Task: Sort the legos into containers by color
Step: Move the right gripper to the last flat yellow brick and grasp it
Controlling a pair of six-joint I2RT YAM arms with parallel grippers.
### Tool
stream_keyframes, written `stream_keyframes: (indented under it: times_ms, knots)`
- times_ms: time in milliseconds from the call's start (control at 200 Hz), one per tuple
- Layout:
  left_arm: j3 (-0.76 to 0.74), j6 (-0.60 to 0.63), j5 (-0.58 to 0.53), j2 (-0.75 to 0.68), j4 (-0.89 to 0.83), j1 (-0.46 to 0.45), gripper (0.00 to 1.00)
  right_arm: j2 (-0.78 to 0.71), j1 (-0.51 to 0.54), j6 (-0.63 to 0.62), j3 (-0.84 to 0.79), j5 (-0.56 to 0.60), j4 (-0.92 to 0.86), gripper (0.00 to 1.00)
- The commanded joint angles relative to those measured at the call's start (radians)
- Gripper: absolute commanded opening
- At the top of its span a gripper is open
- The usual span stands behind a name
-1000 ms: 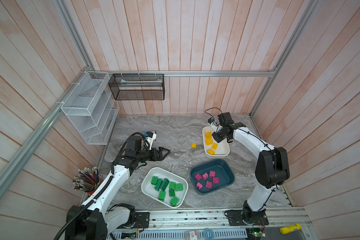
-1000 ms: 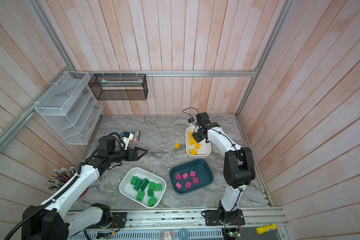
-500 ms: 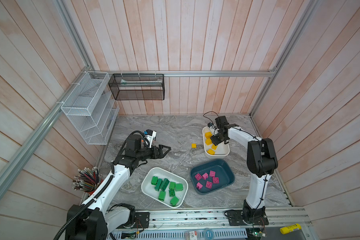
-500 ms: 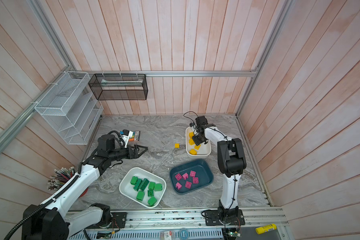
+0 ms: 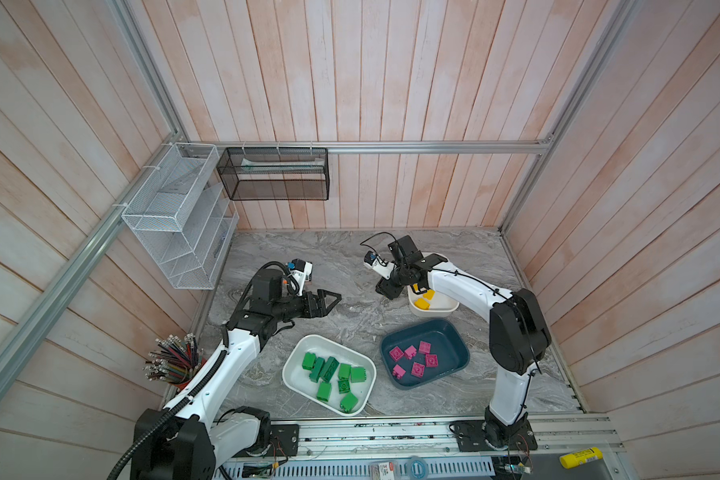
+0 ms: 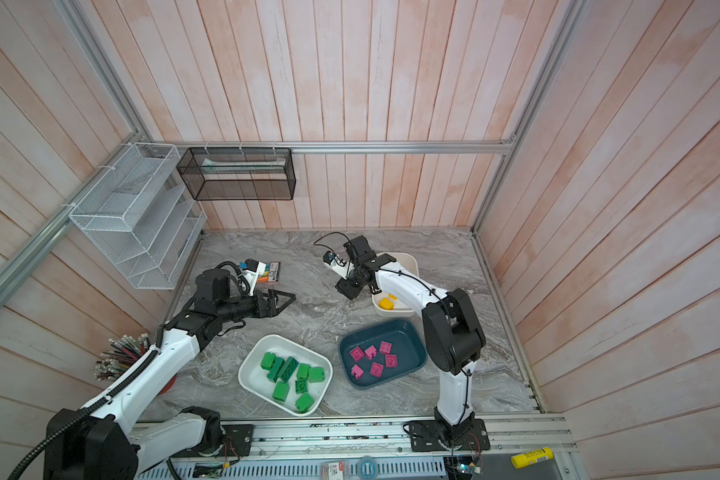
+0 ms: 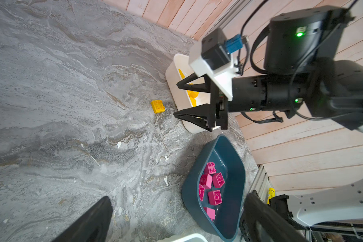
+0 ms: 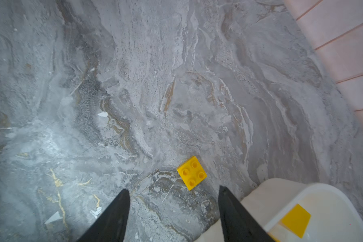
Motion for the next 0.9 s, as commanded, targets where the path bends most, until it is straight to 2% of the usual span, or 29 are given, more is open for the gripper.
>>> stream_keyframes:
  times_ms: [0,195,355,720,895]
  knots:
    - [0.016,0.028,-0.008,-0.018,-0.02,0.006,1.0,0.078,-0.028,-0.14,0.037,-0.002,-0.006,0.67]
    - [-0.009,0.031,-0.018,-0.042,-0.037,0.007,1.0,0.211,-0.084,-0.275,0.145,-0.072,-0.112,0.66]
    - [-0.017,0.044,-0.027,-0.048,-0.054,0.006,1.0,0.266,-0.112,-0.336,0.193,-0.1,-0.141,0.66]
    - [-0.026,0.048,-0.026,-0.041,-0.051,0.006,1.0,0.394,-0.115,-0.39,0.38,-0.166,-0.326,0.62]
    - [-0.028,0.058,-0.026,-0.034,-0.052,0.007,1.0,0.42,-0.11,-0.387,0.408,-0.163,-0.357,0.6]
